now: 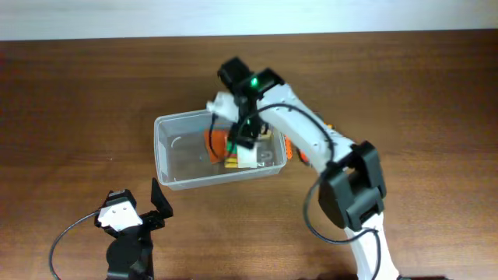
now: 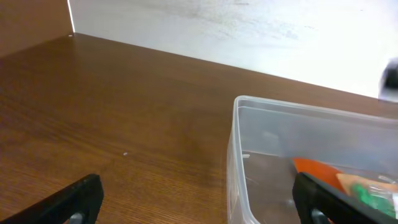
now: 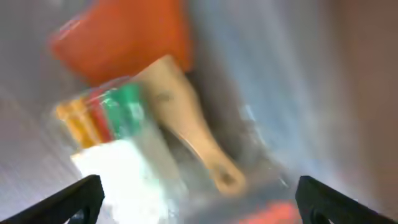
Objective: Pack container
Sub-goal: 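Place the bit case into the container beside the scraper, then grasp the orange-black pliers with the right gripper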
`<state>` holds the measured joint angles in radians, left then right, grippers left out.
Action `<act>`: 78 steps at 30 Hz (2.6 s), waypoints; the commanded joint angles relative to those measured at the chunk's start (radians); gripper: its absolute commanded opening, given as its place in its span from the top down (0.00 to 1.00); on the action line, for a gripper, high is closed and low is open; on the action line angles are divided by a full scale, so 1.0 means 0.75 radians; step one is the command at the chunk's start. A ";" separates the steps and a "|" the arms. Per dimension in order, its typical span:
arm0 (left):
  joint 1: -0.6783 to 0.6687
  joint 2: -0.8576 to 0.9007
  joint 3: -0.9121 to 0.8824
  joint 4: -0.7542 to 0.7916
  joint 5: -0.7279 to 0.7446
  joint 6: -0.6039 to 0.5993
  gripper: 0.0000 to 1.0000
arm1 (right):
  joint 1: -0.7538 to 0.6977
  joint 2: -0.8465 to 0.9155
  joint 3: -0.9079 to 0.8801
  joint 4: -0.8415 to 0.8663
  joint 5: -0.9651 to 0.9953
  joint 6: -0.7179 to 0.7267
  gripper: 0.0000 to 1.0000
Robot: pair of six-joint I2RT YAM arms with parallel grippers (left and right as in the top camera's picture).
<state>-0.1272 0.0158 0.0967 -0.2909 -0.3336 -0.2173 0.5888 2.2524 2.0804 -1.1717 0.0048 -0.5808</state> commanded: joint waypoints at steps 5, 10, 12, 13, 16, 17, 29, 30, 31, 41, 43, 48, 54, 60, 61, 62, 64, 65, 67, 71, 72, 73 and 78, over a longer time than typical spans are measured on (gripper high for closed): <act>-0.005 -0.005 -0.005 -0.001 -0.005 0.012 0.01 | -0.261 -0.340 0.374 -0.159 0.075 0.582 0.01; -0.005 -0.005 -0.005 -0.001 -0.005 0.012 0.01 | -0.559 -0.339 0.345 -0.286 0.074 0.701 0.01; -0.005 -0.005 -0.005 -0.001 -0.005 0.012 0.01 | -0.674 -0.313 0.269 -0.293 0.065 0.755 0.01; -0.005 -0.005 -0.005 -0.001 -0.005 0.012 0.01 | -0.723 -0.301 0.217 -0.286 0.058 0.761 0.02; -0.005 -0.005 -0.005 -0.001 -0.005 0.012 0.01 | -0.827 -0.256 0.039 -0.208 0.012 0.734 0.08; -0.005 -0.005 -0.005 -0.001 -0.005 0.012 0.01 | -0.851 -0.243 -0.027 -0.173 -0.025 0.690 0.10; -0.005 -0.005 -0.005 -0.001 -0.005 0.012 0.01 | -0.880 -0.201 -0.522 0.135 -0.142 0.316 0.16; -0.005 -0.005 -0.005 -0.001 -0.005 0.012 0.01 | -0.879 -0.201 -0.538 0.138 -0.142 0.315 0.16; -0.005 -0.005 -0.005 -0.001 -0.005 0.012 0.01 | -0.879 -0.201 -0.557 0.146 -0.141 0.315 0.17; -0.005 -0.005 -0.005 -0.001 -0.005 0.012 0.01 | -0.879 -0.201 -0.745 0.280 -0.142 0.319 0.21; -0.005 -0.005 -0.005 -0.001 -0.005 0.012 0.01 | -0.879 -0.201 -0.755 0.293 -0.142 0.331 0.24; -0.005 -0.005 -0.005 -0.001 -0.005 0.012 0.01 | -0.863 -0.201 -0.792 0.320 -0.146 0.375 0.35; -0.005 -0.005 -0.005 -0.001 -0.005 0.012 0.01 | -0.799 -0.201 -0.822 0.339 -0.131 0.403 0.51; -0.005 -0.005 -0.005 -0.001 -0.005 0.012 0.01 | -0.789 -0.205 -0.818 0.330 -0.131 0.526 0.76; -0.005 -0.005 -0.005 -0.001 -0.005 0.012 0.01 | -0.796 -0.209 -0.808 0.317 -0.131 0.562 0.83; -0.005 -0.005 -0.005 -0.001 -0.005 0.012 0.01 | -0.806 -0.216 -0.790 0.299 -0.131 0.602 0.90; -0.005 -0.005 -0.005 -0.001 -0.005 0.012 0.01 | -0.823 -0.235 -0.738 0.250 -0.132 0.654 0.96; -0.005 -0.005 -0.005 -0.001 -0.005 0.012 0.01 | -0.833 -0.249 -0.694 0.211 -0.132 0.672 0.96; -0.005 -0.005 -0.005 -0.001 -0.005 0.012 0.01 | -0.842 -0.280 -0.575 0.107 -0.133 0.683 0.96; -0.005 -0.005 -0.005 -0.001 -0.005 0.012 0.01 | -0.816 -0.368 -0.288 -0.102 -0.141 0.683 0.95; -0.005 -0.005 -0.005 -0.001 -0.005 0.012 0.01 | -0.799 -0.392 -0.216 -0.150 -0.151 0.683 0.95; -0.005 -0.005 -0.005 -0.001 -0.005 0.012 0.01 | -0.771 -0.422 -0.135 -0.200 -0.183 0.682 0.95; -0.005 -0.005 -0.005 -0.001 -0.005 0.012 0.01 | -0.561 -0.531 0.081 -0.267 -0.293 0.637 0.96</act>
<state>-0.1272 0.0158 0.0967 -0.2909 -0.3336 -0.2173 0.0559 1.9423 2.0632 -1.3647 -0.1295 -0.0803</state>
